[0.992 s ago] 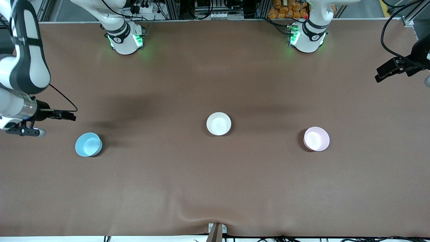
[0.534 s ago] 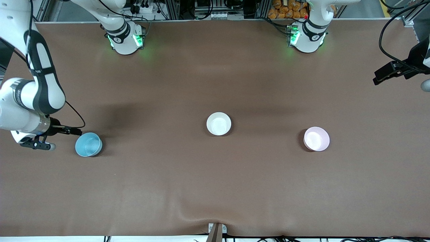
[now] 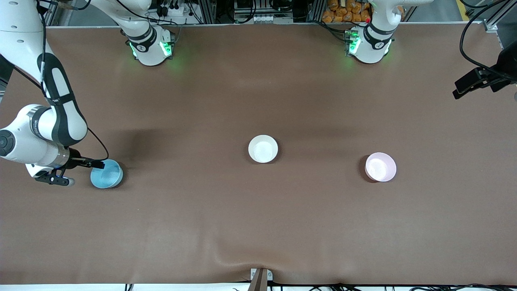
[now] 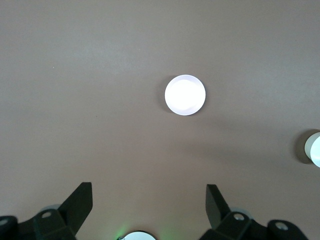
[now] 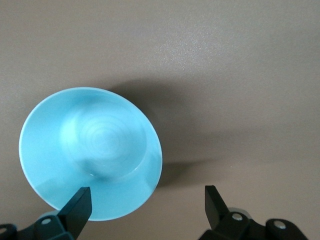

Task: Stack pink and blue bowls on white bowl
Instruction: 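Reach the right gripper down and grasp the blue bowl's rim, then lift the blue bowl with the right gripper while the left gripper reaches the pink bowl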

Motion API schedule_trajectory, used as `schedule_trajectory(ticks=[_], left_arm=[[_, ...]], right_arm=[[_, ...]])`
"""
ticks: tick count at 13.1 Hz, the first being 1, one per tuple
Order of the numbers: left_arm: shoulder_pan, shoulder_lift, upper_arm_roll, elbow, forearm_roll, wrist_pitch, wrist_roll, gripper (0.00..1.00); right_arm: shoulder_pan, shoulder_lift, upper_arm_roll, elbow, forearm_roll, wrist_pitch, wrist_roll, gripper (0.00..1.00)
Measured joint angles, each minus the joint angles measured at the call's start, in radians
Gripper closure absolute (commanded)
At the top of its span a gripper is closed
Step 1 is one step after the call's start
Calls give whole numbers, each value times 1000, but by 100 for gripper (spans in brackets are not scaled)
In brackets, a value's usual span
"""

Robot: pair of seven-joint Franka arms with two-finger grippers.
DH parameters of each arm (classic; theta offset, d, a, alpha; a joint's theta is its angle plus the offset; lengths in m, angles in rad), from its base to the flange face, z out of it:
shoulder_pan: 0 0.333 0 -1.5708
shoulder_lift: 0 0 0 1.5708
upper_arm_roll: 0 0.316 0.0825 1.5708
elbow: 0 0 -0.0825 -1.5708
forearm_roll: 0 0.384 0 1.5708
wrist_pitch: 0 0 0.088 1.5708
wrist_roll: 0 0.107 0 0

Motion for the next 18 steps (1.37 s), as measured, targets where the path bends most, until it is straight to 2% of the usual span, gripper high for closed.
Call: schedule_trajectory(ticks=[2,5,6,7,8,11,18], left_arm=[[0,1,0,0,0,0,0,0],[-4,3,-1,-1,0,0,0,0],[-4,3,-2,-1,0,0,0,0],[-4,4,-2,-1,0,0,0,0],[-4,4,-2,-1,0,0,0,0],[-4,4,-3,-1,0,0,0,0],[-5,7,-4,-4,0,0,0,0]], right_arm=[[0,12,0,0,4,11,1,26],[-1,29,0,0,7,36,3,55],[-2,36,-1,0,7,46,4,70],[-2,43,-1,0,8,55,5,93],[-3,47,-1,1,15,59,7,100],[-4,50,-1,8,87,58,6,100],[-5,49,0,23,96,55,6,100]])
